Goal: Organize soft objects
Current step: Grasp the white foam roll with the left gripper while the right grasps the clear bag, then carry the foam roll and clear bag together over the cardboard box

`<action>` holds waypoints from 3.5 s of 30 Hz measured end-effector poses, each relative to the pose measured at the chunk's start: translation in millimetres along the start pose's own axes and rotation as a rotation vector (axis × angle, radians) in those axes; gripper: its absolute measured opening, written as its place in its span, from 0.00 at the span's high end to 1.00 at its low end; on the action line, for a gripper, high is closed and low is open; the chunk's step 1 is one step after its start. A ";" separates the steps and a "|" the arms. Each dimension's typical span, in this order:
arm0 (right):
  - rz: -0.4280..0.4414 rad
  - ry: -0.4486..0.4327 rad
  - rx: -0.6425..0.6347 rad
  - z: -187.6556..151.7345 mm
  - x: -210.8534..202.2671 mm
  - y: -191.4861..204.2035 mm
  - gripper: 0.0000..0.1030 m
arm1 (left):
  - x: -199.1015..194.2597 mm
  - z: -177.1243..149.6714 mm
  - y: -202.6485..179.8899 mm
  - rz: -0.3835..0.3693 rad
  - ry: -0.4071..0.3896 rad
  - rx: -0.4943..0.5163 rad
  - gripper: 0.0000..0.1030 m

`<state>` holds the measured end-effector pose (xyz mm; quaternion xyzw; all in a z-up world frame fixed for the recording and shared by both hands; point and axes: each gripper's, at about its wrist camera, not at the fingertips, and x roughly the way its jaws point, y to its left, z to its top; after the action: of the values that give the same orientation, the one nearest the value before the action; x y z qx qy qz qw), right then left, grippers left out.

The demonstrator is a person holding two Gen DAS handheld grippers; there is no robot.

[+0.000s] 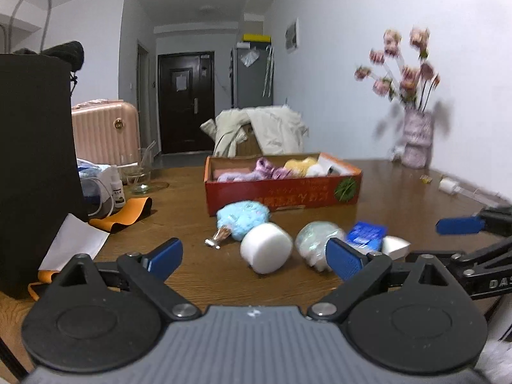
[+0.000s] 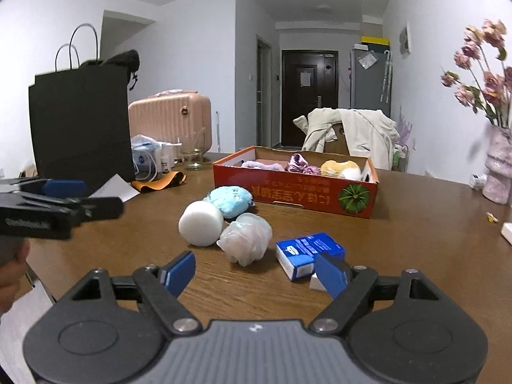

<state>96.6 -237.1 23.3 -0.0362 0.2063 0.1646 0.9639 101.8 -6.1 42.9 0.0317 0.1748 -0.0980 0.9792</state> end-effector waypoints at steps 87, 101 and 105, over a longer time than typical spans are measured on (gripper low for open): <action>-0.018 -0.116 0.115 16.2 -34.8 -12.3 0.72 | -21.7 22.7 -13.0 -0.156 -0.024 -0.083 0.70; -0.010 -0.138 0.122 81.6 33.5 -58.9 0.72 | 64.8 83.6 -8.7 -0.167 -0.047 -0.048 0.70; -0.022 -0.140 0.117 104.5 63.1 -79.7 0.72 | 101.5 104.1 -6.9 -0.172 -0.040 -0.047 0.70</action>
<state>217.7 -278.7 92.9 0.0295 0.1474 0.1436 0.9781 228.7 -41.2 104.8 -0.0085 0.1597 -0.1784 0.9709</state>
